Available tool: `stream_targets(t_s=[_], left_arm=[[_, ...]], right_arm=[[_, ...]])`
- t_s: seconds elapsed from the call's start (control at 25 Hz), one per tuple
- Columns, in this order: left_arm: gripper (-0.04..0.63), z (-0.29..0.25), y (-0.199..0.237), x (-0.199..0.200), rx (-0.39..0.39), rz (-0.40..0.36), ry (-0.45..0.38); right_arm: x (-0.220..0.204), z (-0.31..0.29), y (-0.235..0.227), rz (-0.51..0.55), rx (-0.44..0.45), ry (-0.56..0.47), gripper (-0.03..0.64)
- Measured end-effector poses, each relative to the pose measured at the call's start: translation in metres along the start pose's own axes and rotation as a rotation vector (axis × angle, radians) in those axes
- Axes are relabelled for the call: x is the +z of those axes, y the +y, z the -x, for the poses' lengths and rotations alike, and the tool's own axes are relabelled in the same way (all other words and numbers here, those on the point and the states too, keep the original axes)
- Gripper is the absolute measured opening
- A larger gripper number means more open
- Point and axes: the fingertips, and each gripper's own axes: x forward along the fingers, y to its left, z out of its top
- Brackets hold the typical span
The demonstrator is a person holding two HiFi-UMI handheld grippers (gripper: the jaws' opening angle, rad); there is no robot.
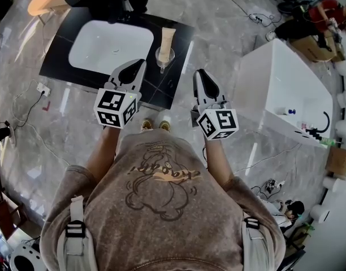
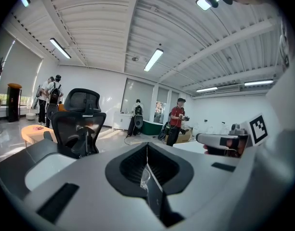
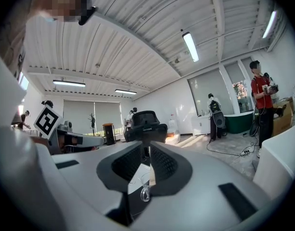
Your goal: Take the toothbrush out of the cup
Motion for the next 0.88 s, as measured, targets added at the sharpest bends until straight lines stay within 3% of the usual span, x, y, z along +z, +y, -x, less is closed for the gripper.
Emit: stream_targets(t_s=[0.12,0.28,0.88], left_arm=[[0.017,-0.003,0.0,-0.001,0.007,0.004,-0.003],[0.017,-0.007,-0.001,0.001,0.011,0.004,-0.007],[0.017,-0.012,0.006,0.002,0.033,0.004,-0.005]], right_arm=[[-0.003,-0.005,-0.002,-0.016,0.027,0.01,0.169],[-0.012,-0.011,-0.007,-0.027,0.031,0.044,0.285],[-0.042,-0.065,-0.004,-0.059,0.124,0.121,0.287]])
